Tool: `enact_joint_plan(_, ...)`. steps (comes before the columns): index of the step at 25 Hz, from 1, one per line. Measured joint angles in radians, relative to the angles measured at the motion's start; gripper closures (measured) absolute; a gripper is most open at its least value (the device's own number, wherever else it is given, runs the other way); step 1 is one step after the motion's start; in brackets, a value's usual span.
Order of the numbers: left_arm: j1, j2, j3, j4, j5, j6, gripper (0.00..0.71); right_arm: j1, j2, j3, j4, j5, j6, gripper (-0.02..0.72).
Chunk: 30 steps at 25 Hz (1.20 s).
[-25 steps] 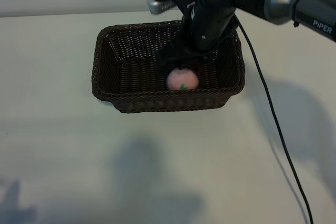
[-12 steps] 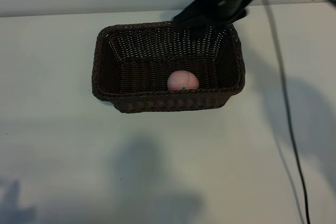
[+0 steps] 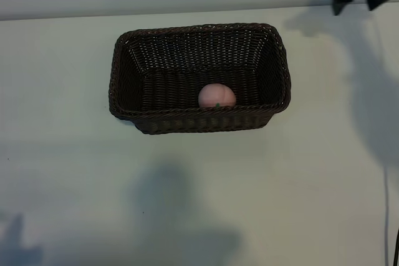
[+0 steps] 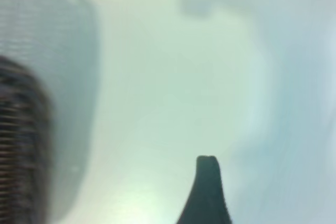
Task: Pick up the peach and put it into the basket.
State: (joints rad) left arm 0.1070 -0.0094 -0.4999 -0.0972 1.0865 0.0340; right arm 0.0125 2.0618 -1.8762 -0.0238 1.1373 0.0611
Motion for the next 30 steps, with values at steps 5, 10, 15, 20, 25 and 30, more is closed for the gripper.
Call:
enact_joint_plan(5,0.0,0.0,0.0,0.0,0.0,0.0,0.117,-0.024,0.0,0.0,0.001,0.067,-0.029,0.15)
enact_joint_plan(10,0.0,0.0,0.0,0.0,0.0,0.0,0.117,-0.038,-0.039,0.0,0.004,0.079,-0.036,0.15)
enact_joint_plan(15,0.0,0.0,0.0,0.0,0.0,0.0,0.117,-0.066,-0.187,0.0,0.004,0.082,-0.038,0.15)
enact_joint_plan(20,0.0,0.0,0.0,0.0,0.0,0.0,0.117,-0.121,-0.398,0.0,0.009,0.083,-0.037,0.152)
enact_joint_plan(25,0.0,0.0,0.0,0.0,0.0,0.0,0.117,-0.138,-0.634,-0.001,0.03,0.084,-0.037,0.152)
enact_joint_plan(30,0.0,0.0,0.0,0.0,0.0,0.0,0.118,-0.138,-0.876,0.06,0.035,0.084,-0.037,0.152)
